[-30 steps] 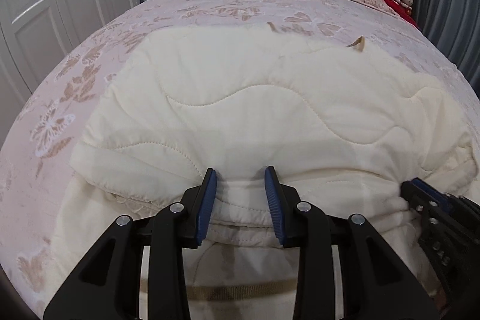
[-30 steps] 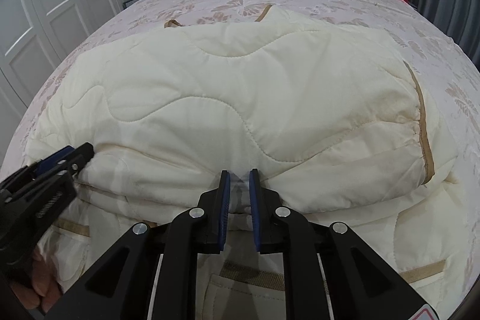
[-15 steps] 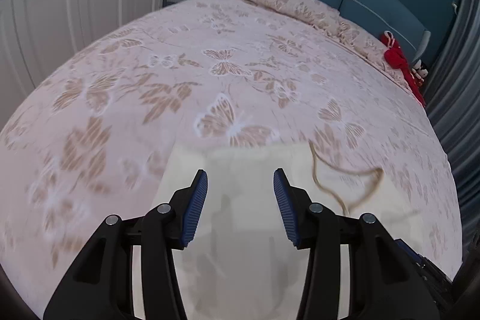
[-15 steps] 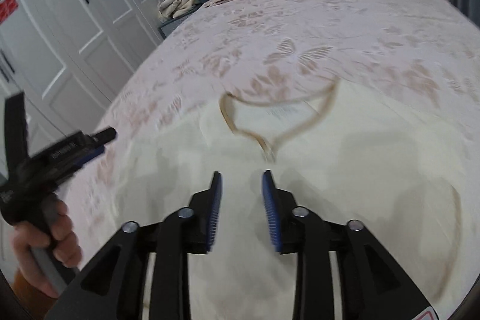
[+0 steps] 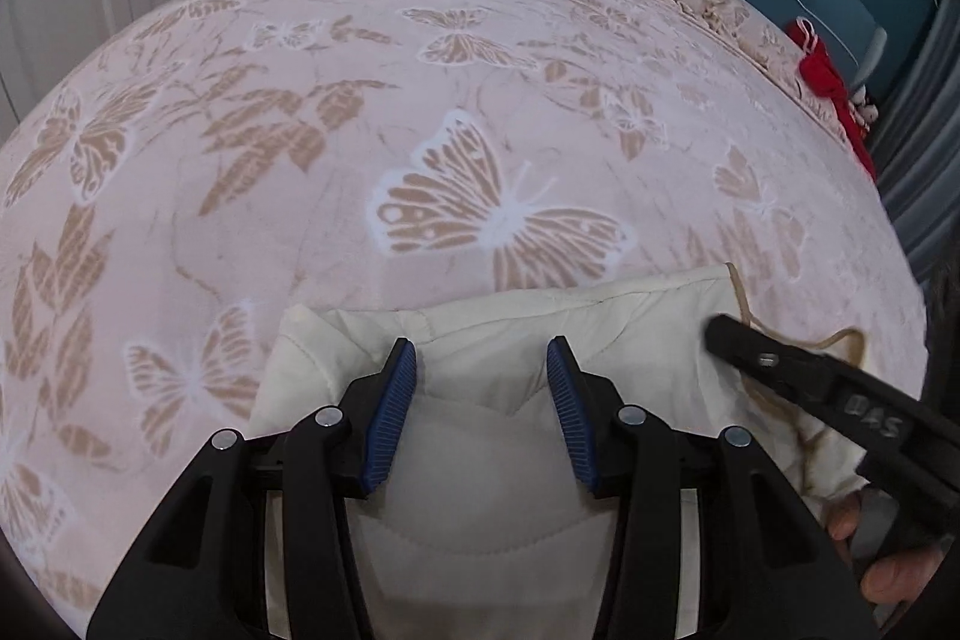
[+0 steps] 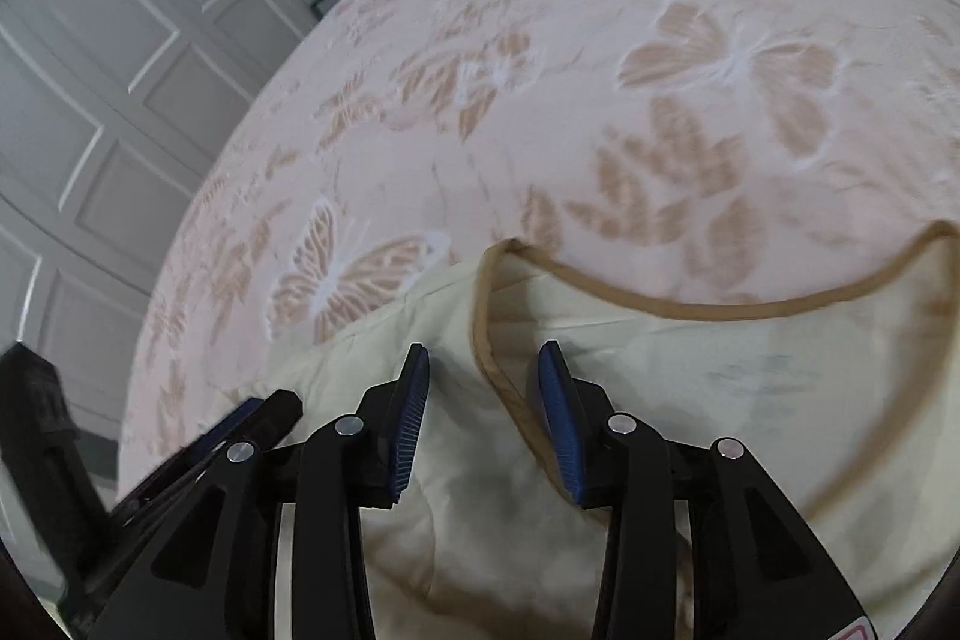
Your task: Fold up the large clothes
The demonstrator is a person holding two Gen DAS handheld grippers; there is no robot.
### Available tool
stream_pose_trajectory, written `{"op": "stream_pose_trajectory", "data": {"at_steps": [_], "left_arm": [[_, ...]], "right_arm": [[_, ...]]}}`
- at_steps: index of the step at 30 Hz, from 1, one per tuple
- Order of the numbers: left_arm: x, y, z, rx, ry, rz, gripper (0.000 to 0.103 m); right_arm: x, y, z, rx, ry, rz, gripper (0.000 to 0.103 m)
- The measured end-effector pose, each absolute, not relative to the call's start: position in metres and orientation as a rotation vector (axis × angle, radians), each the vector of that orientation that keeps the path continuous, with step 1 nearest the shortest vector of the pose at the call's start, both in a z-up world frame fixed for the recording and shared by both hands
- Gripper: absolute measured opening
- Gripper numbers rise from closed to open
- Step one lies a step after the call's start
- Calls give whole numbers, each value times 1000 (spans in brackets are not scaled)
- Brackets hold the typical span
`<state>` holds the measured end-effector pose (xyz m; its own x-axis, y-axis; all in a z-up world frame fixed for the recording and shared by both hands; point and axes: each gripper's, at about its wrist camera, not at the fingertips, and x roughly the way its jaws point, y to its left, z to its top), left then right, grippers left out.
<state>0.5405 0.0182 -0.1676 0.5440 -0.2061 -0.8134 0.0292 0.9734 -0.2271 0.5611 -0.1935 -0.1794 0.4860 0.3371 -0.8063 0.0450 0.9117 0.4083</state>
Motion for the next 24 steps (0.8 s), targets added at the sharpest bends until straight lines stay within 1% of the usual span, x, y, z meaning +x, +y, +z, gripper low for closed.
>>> {"op": "stream_pose_trajectory", "data": {"at_steps": [1,5,10,14,15,17,19,21,24], "left_arm": [[539,16,-170,-177,970,-138,44],[533,15,-175,-166,914,-138,44],[531,14,-177,-157,887,-132,44],[532,6,-180,-100,885,-107,45],[532,5,-180,-91,885,-103,45],[531,6,-179,-91,884,-102,45],[532,6,-178,-96,890,-107,46],[531,3,-169,-79,904,-101,47],[519,-5,-139,-113,877,-142,47]], "right_arm": [[561,-191,-179,394,1045,197,2],[551,-202,-175,420,974,166,2],[554,-195,-195,343,995,96,0],[550,-187,-182,261,982,39,0],[544,-191,-176,261,963,13,3],[518,-216,-155,308,894,-46,7],[492,-249,-141,355,858,-95,7],[472,-286,-133,371,854,-155,11],[448,-346,-137,381,892,-240,12]]}}
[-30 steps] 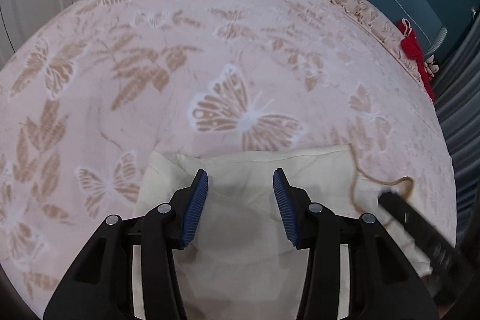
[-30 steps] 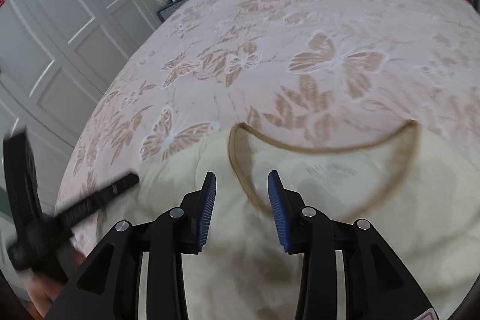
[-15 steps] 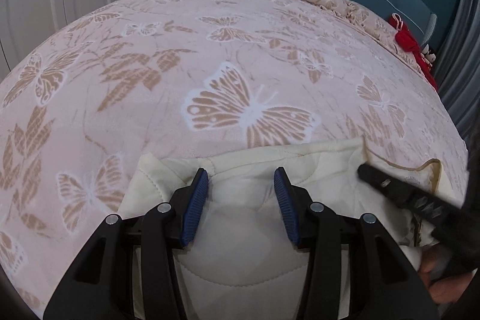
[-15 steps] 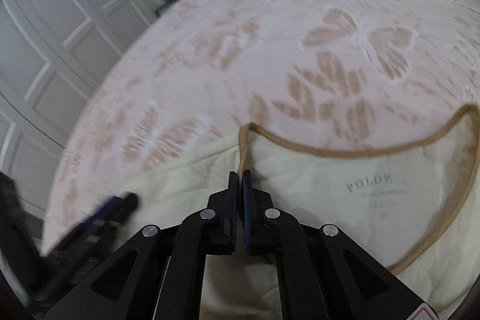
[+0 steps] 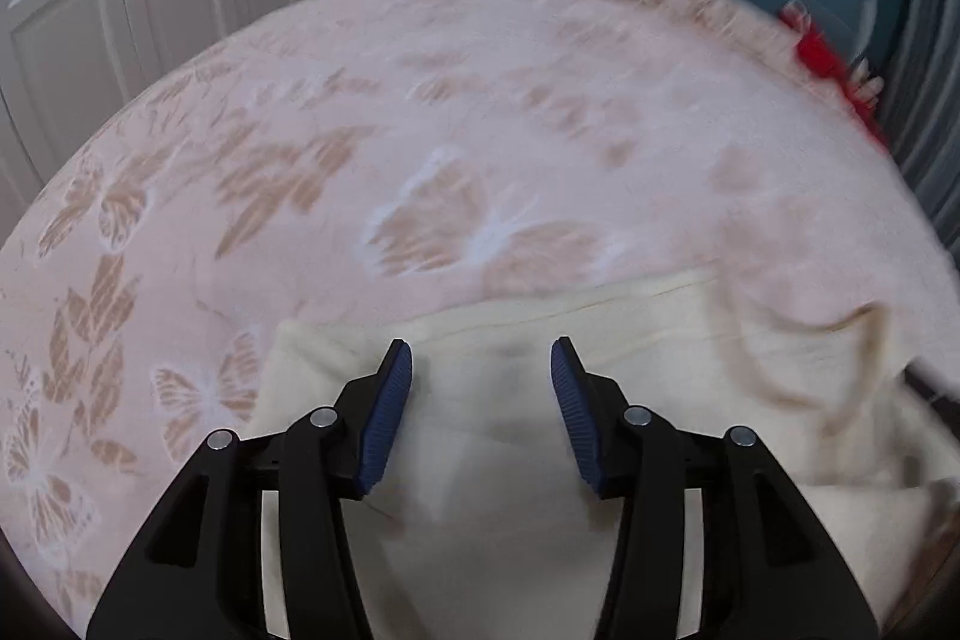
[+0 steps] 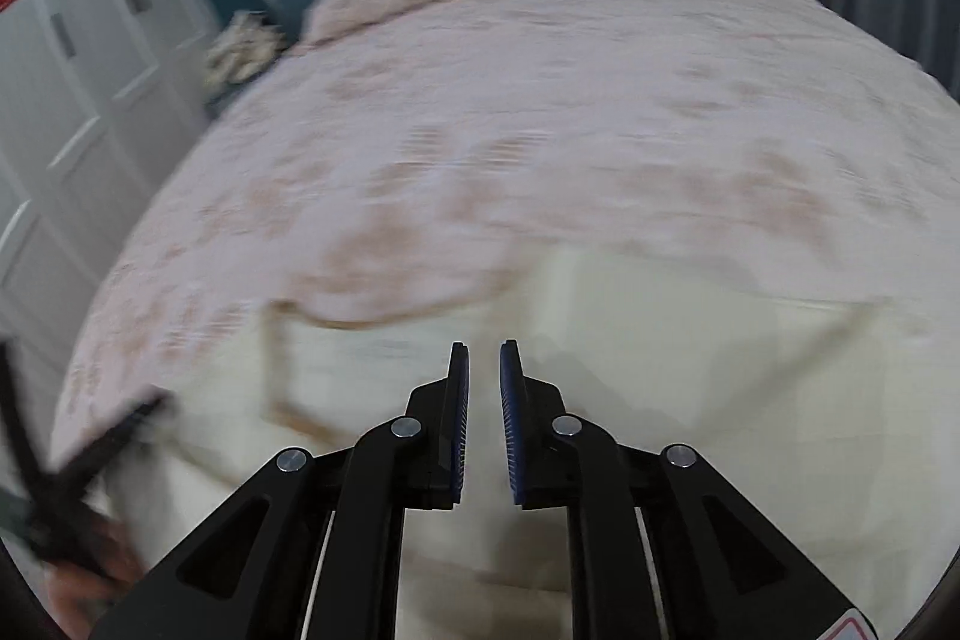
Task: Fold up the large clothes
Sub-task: 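Fold the hem up toward the collar with both grippers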
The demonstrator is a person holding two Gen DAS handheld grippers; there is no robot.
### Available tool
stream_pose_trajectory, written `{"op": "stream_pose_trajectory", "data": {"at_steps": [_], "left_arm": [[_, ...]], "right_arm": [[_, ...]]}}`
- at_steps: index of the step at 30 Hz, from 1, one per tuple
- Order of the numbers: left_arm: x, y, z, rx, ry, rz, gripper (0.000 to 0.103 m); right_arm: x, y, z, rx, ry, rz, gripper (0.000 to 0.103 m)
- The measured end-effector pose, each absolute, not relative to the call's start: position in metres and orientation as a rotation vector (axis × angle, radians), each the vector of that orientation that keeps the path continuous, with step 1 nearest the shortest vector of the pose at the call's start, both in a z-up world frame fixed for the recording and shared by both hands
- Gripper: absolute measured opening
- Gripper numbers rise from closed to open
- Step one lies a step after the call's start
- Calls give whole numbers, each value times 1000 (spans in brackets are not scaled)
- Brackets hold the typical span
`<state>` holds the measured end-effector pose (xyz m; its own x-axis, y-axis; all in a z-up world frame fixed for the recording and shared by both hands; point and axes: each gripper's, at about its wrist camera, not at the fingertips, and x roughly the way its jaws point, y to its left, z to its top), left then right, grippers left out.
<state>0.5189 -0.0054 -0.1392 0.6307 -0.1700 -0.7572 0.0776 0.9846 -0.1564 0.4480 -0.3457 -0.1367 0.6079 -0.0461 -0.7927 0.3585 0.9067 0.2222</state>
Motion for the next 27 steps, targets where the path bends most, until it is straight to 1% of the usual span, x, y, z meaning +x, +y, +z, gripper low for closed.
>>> {"op": "stream_pose_trajectory", "data": {"at_steps": [2,4,6,8,9,10,11,12,14,16,18,22,25,27], "left_arm": [[508,-37,-111,-159,861,-262,49],[508,-84,-98,-197,919,-414,51],[510,-126,-98,-224,978,-520,51],[512,-183,-107,-164,1024,-575,51],[513,-199,-113,-134,1039,-580,51],[515,-221,-125,-93,1073,-564,49],[516,-234,-136,-72,1103,-553,47],[518,-243,-147,-52,1132,-539,43],[517,-256,-169,16,1150,-474,41],[514,-258,-174,34,1101,-456,41],[512,-257,-176,29,1072,-448,41],[506,-246,-184,-47,1001,-454,40],[505,-241,-180,-77,974,-463,40],[504,-227,-167,-134,963,-432,40]], "right_arm": [[437,-386,-146,451,913,-297,14],[431,-414,-154,551,914,-296,14],[431,-423,-157,597,906,-277,14],[438,-425,-162,606,925,-234,14],[438,-421,-164,593,935,-219,14],[441,-420,-166,579,946,-210,14],[444,-421,-169,559,960,-208,11],[444,-422,-170,548,966,-219,2],[441,-431,-175,545,966,-245,0],[432,-442,-179,574,932,-290,0],[422,-450,-187,624,886,-285,0],[424,-438,-192,543,859,-321,0],[432,-437,-191,514,881,-332,0],[429,-440,-187,524,895,-332,0]]}}
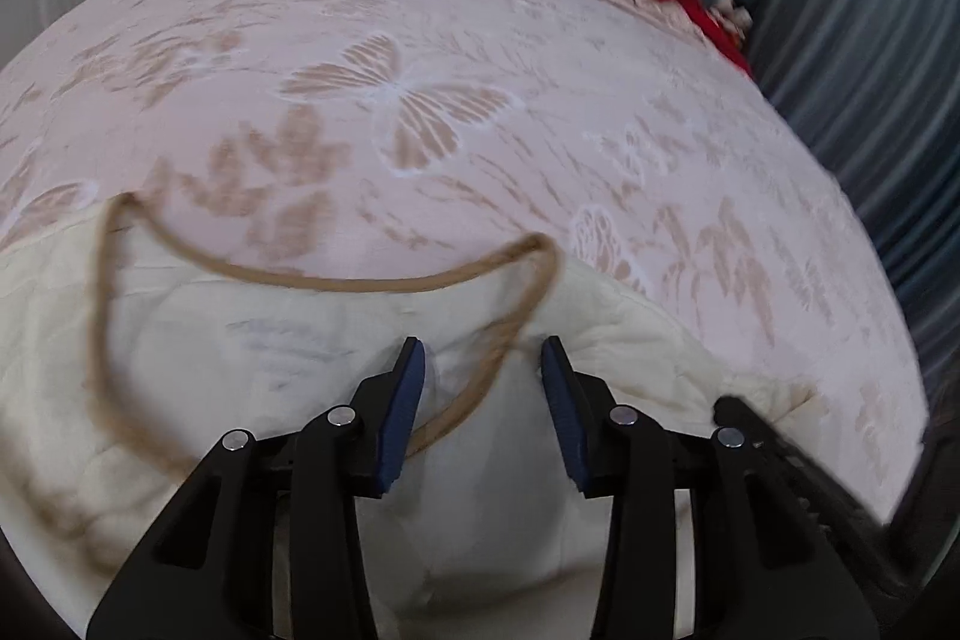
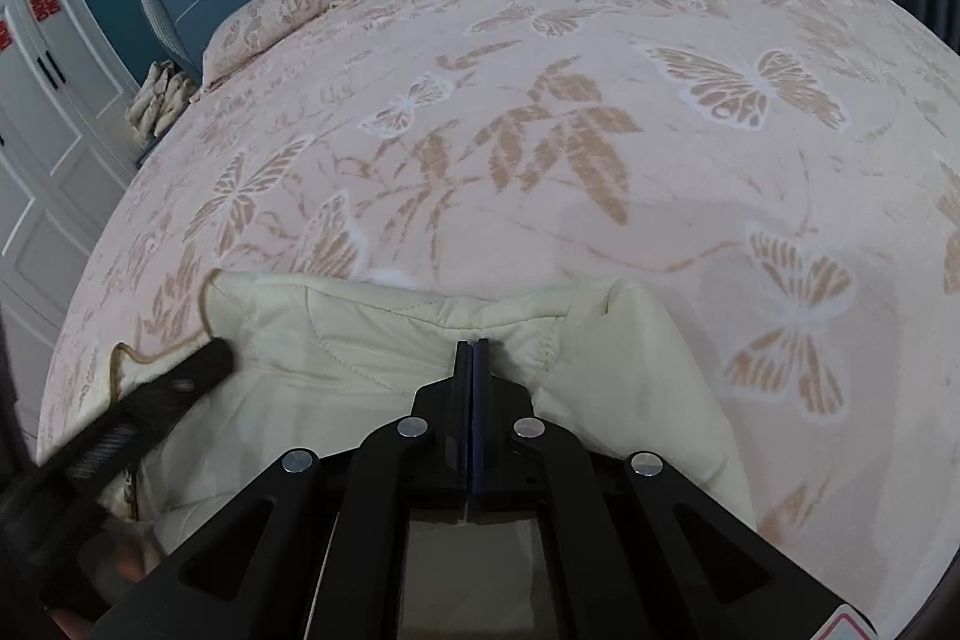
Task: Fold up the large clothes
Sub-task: 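Fold the hem up toward the collar with both grippers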
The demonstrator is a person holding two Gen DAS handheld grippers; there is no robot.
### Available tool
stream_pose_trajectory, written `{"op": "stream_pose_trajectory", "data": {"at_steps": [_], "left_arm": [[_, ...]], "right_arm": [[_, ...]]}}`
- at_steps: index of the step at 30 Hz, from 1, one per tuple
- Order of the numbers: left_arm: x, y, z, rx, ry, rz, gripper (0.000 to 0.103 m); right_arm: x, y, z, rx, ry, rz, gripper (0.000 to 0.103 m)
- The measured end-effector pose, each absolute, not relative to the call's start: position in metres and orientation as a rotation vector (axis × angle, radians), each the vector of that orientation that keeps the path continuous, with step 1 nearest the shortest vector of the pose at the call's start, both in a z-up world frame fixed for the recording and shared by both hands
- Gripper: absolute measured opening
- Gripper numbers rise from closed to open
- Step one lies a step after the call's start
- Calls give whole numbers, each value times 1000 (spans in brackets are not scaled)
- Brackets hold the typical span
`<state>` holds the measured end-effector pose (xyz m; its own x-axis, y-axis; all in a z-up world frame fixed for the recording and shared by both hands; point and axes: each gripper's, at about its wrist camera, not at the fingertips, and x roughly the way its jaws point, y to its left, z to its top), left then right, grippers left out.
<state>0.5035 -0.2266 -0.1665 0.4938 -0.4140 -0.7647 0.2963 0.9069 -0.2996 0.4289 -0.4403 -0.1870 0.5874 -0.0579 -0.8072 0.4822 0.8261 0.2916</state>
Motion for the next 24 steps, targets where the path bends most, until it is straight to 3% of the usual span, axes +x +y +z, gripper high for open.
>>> {"op": "stream_pose_trajectory", "data": {"at_steps": [2,3,4,8,13,18,24], "left_arm": [[498,-200,-146,-174,931,-420,43],[498,-189,-139,-180,920,-420,45],[499,-172,-130,-150,914,-387,49],[519,-122,-124,-42,920,-246,49],[546,-110,-155,-15,1015,-216,49],[541,-119,-174,46,966,-220,56],[536,-117,-181,52,916,-201,58]], "right_arm": [[423,-435,-166,489,913,-408,0],[418,-428,-152,488,886,-413,14],[418,-421,-141,498,862,-387,15],[455,-360,-121,420,879,-156,14],[500,-295,-163,229,995,-68,12],[500,-313,-187,341,962,-76,0],[491,-322,-191,384,895,-138,0]]}}
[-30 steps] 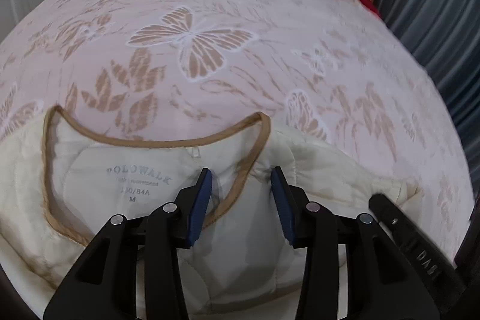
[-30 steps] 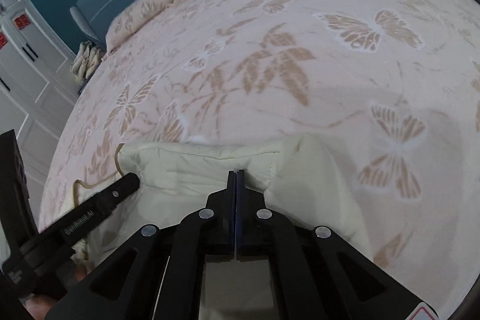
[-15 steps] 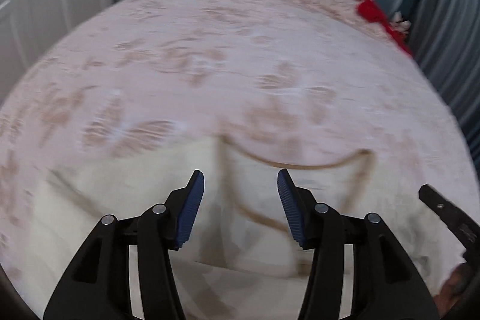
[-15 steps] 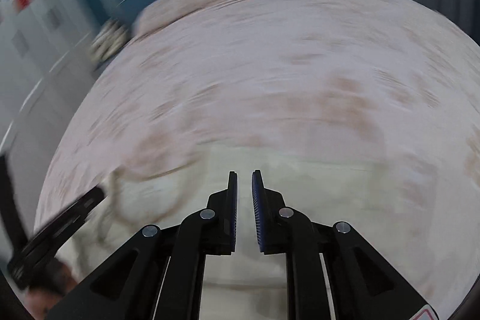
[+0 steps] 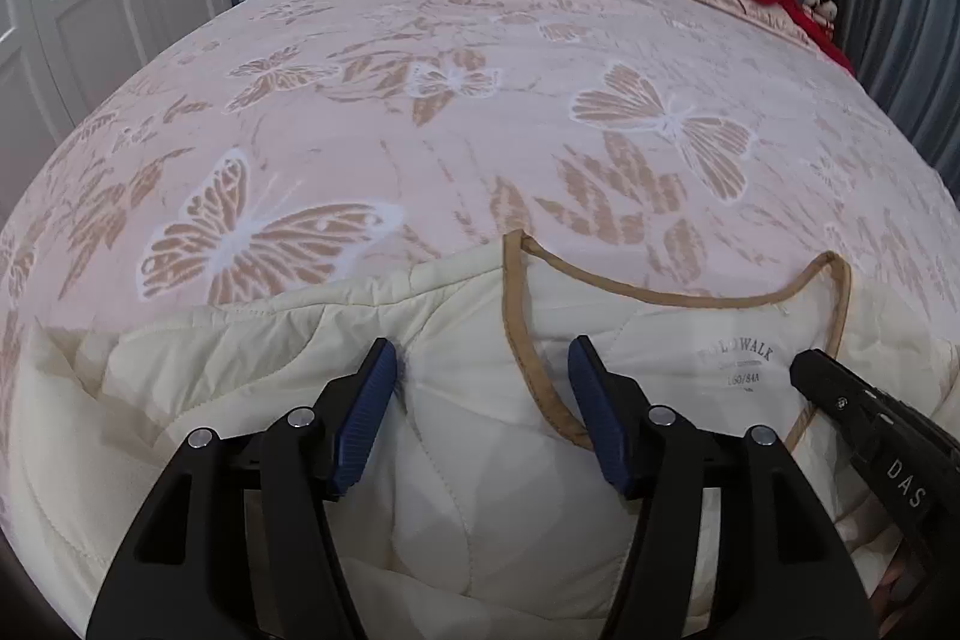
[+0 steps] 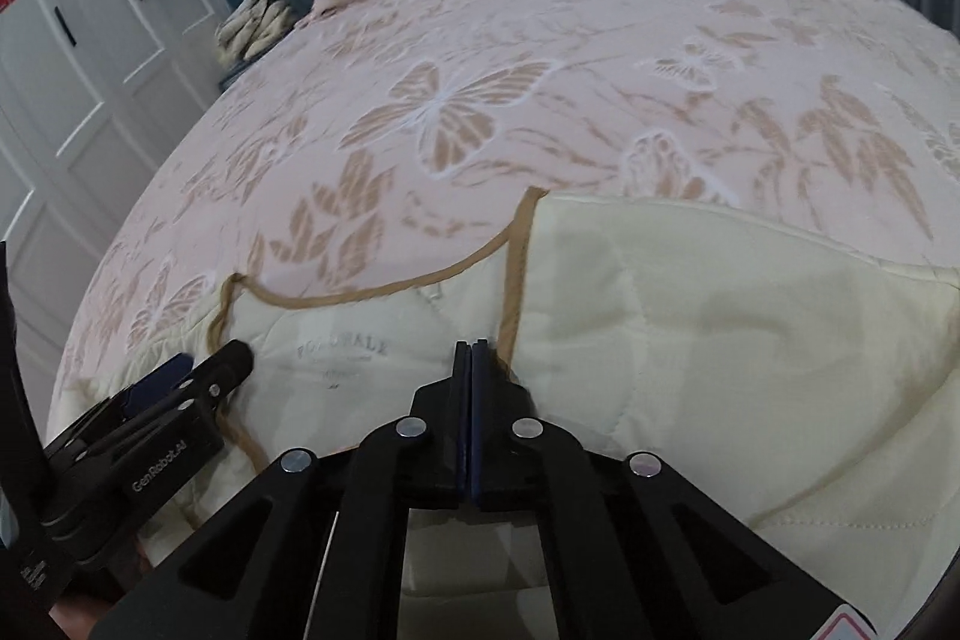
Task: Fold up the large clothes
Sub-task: 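Fold the hem up toward the collar with both grippers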
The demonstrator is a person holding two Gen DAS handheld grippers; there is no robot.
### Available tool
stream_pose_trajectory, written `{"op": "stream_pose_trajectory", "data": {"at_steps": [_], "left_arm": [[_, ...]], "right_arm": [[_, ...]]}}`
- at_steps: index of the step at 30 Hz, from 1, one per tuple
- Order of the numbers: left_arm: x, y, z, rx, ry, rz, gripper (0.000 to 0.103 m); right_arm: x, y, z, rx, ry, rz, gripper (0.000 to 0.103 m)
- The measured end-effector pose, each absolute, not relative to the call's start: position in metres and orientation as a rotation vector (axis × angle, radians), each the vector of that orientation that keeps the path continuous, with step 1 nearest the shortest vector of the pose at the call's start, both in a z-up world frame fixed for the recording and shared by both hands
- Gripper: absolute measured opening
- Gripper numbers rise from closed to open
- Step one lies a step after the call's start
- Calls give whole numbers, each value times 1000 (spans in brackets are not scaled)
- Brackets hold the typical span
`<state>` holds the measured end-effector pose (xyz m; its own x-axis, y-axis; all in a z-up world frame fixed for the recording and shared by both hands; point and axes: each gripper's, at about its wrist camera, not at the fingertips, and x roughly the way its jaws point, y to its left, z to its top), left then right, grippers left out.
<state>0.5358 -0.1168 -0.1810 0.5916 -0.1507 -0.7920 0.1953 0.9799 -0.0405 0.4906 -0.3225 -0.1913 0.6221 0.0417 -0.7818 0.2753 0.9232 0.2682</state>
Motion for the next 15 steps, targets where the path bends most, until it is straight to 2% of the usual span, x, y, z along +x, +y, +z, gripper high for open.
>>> {"op": "stream_pose_trajectory", "data": {"at_steps": [10,12,14,15], "left_arm": [[535,-133,-186,169,890,-136,61],[534,-133,-181,189,912,-129,64],[524,-122,-164,179,966,-110,75],[516,-114,-156,147,971,-123,75]], "right_arm": [[504,-308,-195,251,944,-198,0],[504,-310,-185,254,986,-191,0],[491,-314,-166,303,1004,-183,0],[471,-317,-146,349,967,-167,14]]}}
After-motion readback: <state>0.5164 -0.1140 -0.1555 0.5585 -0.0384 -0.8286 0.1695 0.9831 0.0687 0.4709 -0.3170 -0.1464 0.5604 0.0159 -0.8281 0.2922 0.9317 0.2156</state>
